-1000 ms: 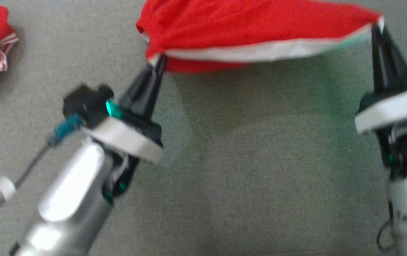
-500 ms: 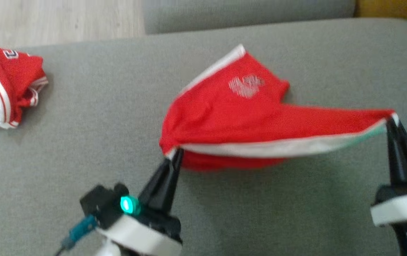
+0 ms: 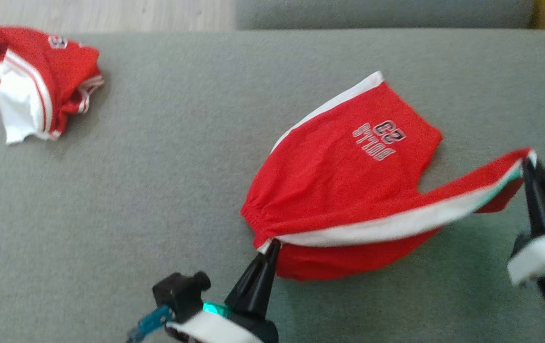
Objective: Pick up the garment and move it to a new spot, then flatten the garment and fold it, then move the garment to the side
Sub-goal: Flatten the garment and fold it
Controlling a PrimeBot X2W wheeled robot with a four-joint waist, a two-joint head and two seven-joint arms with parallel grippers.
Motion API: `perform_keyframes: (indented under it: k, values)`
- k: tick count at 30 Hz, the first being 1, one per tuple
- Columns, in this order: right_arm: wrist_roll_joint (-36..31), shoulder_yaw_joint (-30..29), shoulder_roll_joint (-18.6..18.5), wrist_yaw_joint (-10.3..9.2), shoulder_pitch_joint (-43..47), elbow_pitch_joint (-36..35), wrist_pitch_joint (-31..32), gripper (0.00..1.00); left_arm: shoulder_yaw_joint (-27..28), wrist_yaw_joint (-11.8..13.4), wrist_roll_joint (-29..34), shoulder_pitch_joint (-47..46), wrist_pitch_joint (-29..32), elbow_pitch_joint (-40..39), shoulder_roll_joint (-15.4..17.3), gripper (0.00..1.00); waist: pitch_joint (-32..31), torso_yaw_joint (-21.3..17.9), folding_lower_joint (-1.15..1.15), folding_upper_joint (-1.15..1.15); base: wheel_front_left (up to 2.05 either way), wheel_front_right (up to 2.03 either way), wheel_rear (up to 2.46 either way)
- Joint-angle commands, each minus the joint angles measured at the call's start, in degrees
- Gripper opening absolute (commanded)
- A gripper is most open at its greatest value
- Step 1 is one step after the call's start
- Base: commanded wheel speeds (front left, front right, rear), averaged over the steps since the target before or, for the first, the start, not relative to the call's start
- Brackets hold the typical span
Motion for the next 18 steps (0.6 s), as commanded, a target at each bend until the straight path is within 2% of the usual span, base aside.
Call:
perform_keyframes:
  k: [1,4,10,18]
  values:
    - [0.09,1.7,-2.66,-0.04,-6.36,0.29,0.76,0.0,3.06,-1.03,-1.89,-3.68,-0.75,0.63,-1.74,0.0,3.58,3.09,0.0,0.0,0.0,0.0,0.0]
    - [0.32,2.89,-4.56,-0.04,-10.61,4.17,2.47,0.0,4.26,-1.85,-4.0,-5.23,-1.04,3.75,-3.59,0.0,5.05,4.14,0.0,0.0,0.0,0.0,0.0]
    - [1.58,7.35,-9.36,-0.04,-23.91,16.7,5.16,0.0,7.04,-4.57,-9.17,-11.05,-0.91,12.06,-7.54,0.0,8.5,6.57,0.0,0.0,0.0,0.0,0.0]
    - [2.93,13.06,-11.58,-0.04,-37.56,31.6,6.1,0.0,7.97,-6.03,-12.64,-18.32,-0.91,20.23,-9.71,0.0,11.63,7.6,0.0,0.0,0.0,0.0,0.0]
